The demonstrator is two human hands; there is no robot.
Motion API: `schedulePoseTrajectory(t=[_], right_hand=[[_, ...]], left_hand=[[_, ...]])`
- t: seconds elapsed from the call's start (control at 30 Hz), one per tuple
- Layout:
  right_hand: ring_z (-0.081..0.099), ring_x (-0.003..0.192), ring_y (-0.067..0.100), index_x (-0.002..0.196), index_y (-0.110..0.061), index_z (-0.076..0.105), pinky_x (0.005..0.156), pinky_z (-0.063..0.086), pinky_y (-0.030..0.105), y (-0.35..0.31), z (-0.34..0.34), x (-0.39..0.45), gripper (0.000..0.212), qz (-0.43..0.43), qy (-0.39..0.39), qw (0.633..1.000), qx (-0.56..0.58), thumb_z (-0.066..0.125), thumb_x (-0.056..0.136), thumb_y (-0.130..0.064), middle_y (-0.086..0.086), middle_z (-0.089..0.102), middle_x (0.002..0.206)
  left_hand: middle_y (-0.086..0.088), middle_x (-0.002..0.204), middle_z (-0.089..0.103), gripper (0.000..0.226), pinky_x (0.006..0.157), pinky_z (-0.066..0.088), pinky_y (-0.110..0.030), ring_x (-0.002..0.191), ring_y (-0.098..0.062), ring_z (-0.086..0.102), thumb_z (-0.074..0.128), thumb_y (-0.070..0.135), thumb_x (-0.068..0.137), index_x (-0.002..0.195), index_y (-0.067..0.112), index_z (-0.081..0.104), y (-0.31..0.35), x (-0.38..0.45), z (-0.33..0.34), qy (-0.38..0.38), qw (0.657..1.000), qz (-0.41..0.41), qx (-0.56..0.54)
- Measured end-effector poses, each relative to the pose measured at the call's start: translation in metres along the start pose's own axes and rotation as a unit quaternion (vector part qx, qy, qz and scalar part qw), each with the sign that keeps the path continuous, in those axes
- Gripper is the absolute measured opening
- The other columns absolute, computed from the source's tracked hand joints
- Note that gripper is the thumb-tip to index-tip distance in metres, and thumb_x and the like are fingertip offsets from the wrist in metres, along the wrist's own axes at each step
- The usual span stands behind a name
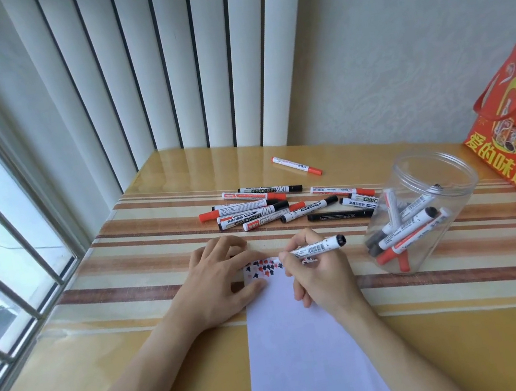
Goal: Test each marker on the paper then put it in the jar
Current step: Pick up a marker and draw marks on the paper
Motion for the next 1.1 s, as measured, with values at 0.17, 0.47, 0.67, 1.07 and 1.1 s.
schedulePoseTrajectory(t=[0.17,0.47,0.67,1.07,1.1], right_hand=[[0.064,0.046,0.033,0.073,-0.020,0.056,0.042,0.047,0.031,0.011,-0.001,0.001,0.024,0.025,0.015,0.999,-0.023,0.071,0.091,-0.013,0.017,0.065,0.058],[0.065,0.048,0.030,0.081,-0.003,0.057,0.046,0.052,0.032,0.012,0.000,0.003,0.016,0.039,0.016,0.999,-0.007,0.069,0.091,-0.005,0.013,0.065,0.056],[0.066,0.049,0.031,0.083,-0.004,0.058,0.048,0.054,0.034,0.015,0.001,0.004,0.015,0.047,0.014,0.999,-0.015,0.069,0.092,-0.006,0.011,0.065,0.056],[0.065,0.048,0.032,0.084,-0.002,0.058,0.047,0.053,0.035,0.013,0.000,0.002,0.014,0.051,0.016,0.998,-0.020,0.068,0.091,-0.007,0.014,0.066,0.057],[0.065,0.048,0.031,0.084,-0.002,0.058,0.047,0.053,0.034,0.014,-0.001,0.002,0.013,0.054,0.022,0.998,-0.015,0.068,0.091,-0.006,0.014,0.066,0.057]], left_hand=[[0.017,0.130,0.044,0.045,0.105,0.027,-0.035,0.128,-0.008,0.040,0.046,0.069,0.090,0.130,0.052,0.056,0.000,0.000,0.000,-0.003,1.000,-0.002,-0.001],[0.018,0.129,0.043,0.045,0.105,0.026,-0.034,0.128,-0.009,0.039,0.046,0.069,0.089,0.131,0.053,0.055,0.000,0.000,0.000,-0.008,1.000,-0.008,0.001],[0.018,0.137,0.038,0.043,0.107,0.027,-0.035,0.134,-0.007,0.032,0.046,0.065,0.094,0.137,0.058,0.049,0.003,0.000,0.001,-0.026,1.000,0.012,0.003],[0.016,0.135,0.041,0.037,0.105,0.027,-0.034,0.132,-0.006,0.035,0.047,0.063,0.093,0.129,0.059,0.055,0.004,0.001,0.002,-0.019,1.000,0.014,-0.001],[0.016,0.134,0.041,0.036,0.105,0.027,-0.034,0.132,-0.006,0.034,0.048,0.063,0.093,0.128,0.060,0.054,0.004,0.001,0.001,-0.018,1.000,0.013,-0.002]])
Point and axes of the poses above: each hand's wrist, its own x-axis towards the middle knuckle, its own z-axis out of the palm, y = z × x, the point moved 8 cm from there along x, towards the middle knuckle
